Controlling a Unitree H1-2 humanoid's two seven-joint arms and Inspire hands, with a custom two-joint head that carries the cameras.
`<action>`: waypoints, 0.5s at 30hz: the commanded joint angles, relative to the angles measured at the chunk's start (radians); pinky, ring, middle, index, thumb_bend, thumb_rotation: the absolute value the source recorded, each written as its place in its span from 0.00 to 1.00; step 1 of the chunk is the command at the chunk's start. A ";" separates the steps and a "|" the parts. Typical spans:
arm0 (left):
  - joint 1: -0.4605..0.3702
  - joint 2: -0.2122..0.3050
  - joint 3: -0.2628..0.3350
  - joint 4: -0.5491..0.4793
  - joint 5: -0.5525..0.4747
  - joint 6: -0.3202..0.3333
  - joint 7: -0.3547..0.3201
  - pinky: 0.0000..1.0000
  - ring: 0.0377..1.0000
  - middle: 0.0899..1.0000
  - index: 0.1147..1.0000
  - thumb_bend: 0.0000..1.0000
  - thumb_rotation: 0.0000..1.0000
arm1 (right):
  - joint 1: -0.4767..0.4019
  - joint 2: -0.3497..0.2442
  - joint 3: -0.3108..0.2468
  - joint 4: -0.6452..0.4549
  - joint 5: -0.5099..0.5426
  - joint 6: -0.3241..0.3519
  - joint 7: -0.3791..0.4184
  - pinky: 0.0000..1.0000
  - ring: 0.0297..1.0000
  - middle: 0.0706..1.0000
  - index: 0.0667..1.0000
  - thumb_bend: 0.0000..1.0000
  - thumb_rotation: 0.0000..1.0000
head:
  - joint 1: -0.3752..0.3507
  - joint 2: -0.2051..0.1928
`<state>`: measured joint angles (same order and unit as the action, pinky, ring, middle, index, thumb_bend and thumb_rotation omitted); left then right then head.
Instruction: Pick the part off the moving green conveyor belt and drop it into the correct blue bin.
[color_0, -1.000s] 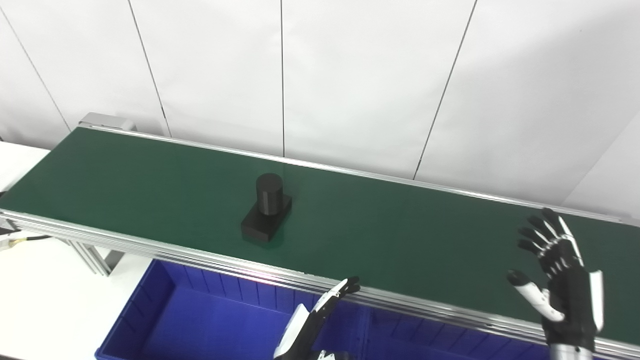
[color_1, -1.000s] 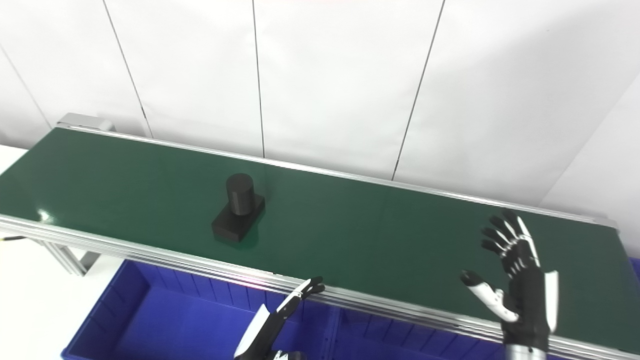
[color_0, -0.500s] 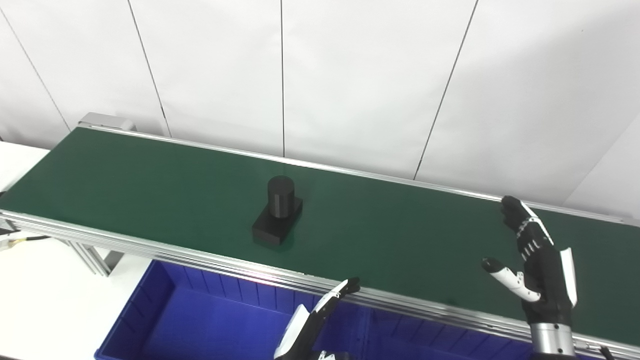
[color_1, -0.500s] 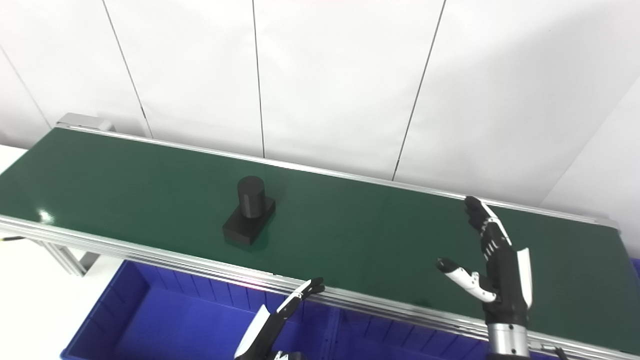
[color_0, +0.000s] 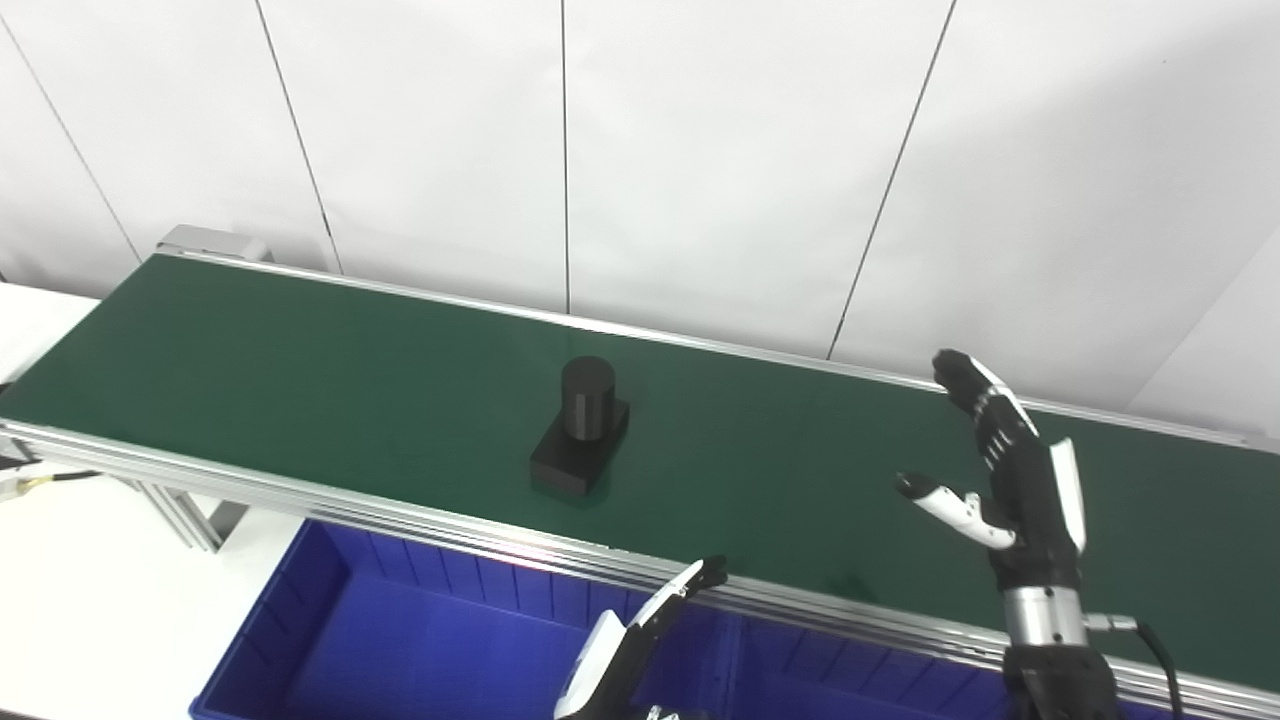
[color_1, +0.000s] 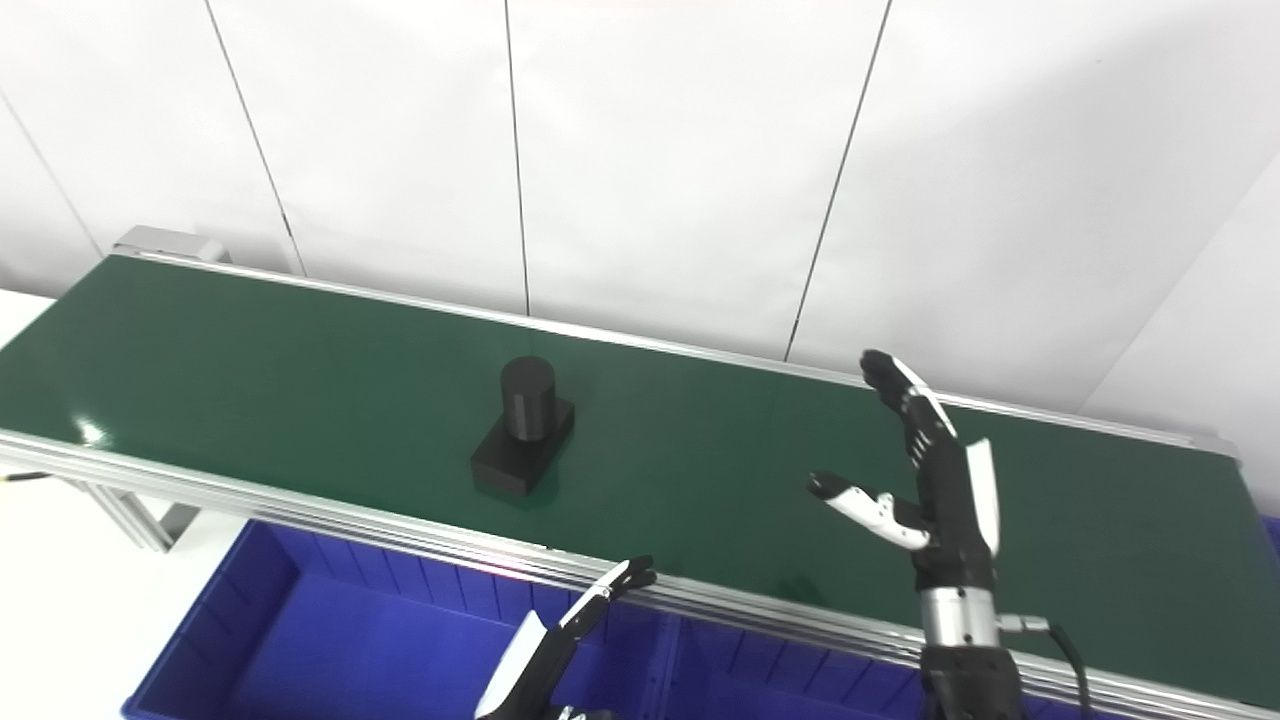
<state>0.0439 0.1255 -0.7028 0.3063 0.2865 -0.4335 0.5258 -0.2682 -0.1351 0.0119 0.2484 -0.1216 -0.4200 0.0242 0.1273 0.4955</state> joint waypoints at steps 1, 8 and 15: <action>-0.020 -0.010 -0.003 -0.015 0.007 -0.036 0.011 0.94 0.93 0.88 0.90 0.86 1.00 | -0.058 0.007 0.010 0.001 0.001 -0.013 0.003 0.86 0.87 0.87 0.83 0.96 0.58 | 0.000 0.000; -0.019 -0.016 -0.003 -0.021 0.014 -0.036 0.011 0.97 0.94 0.88 0.90 0.87 1.00 | -0.112 0.041 0.052 0.028 -0.040 0.053 -0.003 0.89 0.89 0.89 0.84 0.96 0.56 | 0.009 -0.001; -0.017 -0.024 -0.002 -0.023 0.025 -0.036 0.016 0.95 0.93 0.88 0.90 0.88 0.99 | -0.167 0.066 0.075 0.127 -0.048 0.042 -0.001 0.94 0.92 0.89 0.84 0.97 0.54 | 0.021 -0.006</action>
<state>0.0436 0.1180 -0.7038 0.3052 0.2910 -0.4335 0.5254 -0.3864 -0.0774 0.0808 0.3846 -0.1717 -0.3655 0.0249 0.1488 0.4893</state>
